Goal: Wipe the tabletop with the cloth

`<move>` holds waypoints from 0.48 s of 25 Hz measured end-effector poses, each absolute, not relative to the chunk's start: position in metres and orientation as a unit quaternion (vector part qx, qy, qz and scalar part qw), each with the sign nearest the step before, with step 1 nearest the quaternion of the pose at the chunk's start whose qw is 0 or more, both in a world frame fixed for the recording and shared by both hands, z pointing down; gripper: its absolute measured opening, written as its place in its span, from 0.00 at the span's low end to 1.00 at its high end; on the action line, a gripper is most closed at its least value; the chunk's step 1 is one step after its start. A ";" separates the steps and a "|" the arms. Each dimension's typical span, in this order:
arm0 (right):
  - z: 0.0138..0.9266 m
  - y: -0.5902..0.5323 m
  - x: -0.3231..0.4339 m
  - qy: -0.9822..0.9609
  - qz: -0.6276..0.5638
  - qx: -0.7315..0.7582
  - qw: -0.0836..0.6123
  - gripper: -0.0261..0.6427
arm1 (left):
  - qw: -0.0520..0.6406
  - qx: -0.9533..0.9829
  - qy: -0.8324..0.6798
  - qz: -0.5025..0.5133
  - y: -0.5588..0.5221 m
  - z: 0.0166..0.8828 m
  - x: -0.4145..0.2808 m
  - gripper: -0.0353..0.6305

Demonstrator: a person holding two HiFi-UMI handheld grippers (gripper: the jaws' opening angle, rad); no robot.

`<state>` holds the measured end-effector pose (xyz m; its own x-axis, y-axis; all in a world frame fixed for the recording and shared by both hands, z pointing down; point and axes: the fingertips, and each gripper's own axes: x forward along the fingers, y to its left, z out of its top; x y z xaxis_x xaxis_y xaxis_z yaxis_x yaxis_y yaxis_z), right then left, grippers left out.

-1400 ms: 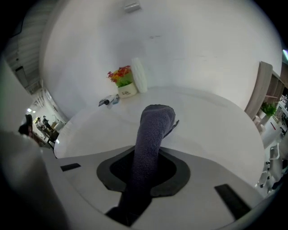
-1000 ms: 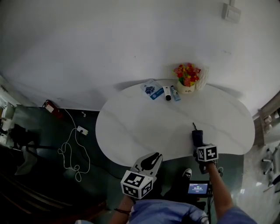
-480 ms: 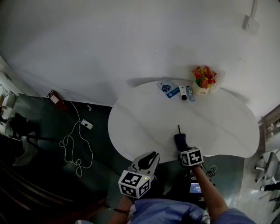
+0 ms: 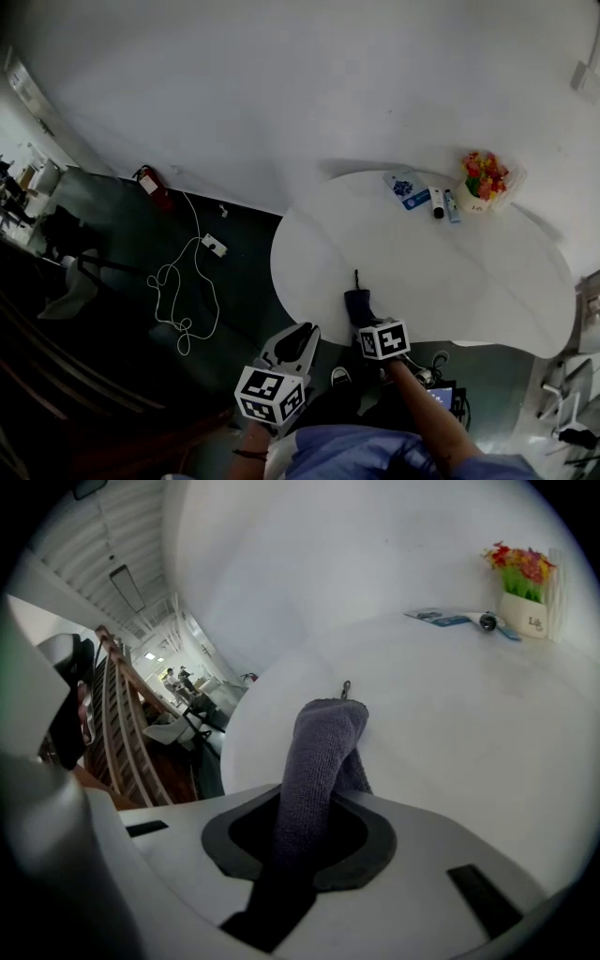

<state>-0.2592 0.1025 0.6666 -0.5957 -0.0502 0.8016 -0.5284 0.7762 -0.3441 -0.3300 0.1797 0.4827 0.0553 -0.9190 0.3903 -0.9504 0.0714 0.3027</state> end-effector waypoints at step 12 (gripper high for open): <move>0.663 0.157 -0.318 -0.865 0.246 0.056 0.435 0.16 | 0.269 0.602 -0.752 -0.006 0.225 0.489 -0.363 0.14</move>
